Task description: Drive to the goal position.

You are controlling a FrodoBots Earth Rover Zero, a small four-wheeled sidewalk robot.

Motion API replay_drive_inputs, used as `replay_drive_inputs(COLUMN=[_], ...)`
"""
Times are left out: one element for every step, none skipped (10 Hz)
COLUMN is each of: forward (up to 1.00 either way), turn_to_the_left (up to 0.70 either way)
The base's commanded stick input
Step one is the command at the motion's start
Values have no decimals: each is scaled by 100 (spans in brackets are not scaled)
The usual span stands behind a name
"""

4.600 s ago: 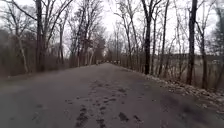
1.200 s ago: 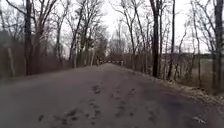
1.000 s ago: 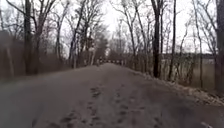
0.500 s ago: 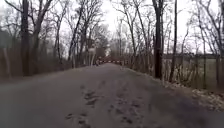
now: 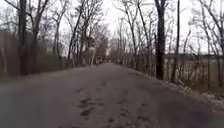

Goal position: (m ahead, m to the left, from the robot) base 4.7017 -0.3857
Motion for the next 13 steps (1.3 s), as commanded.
replay_drive_inputs(forward=[70, 70, 70, 70, 70, 70, 70, 70, 70, 70, 70, 70, 70], turn_to_the_left=[0, 0, 0, 0, 0, 0, 0, 1, 12, 22, 32, 8, 18])
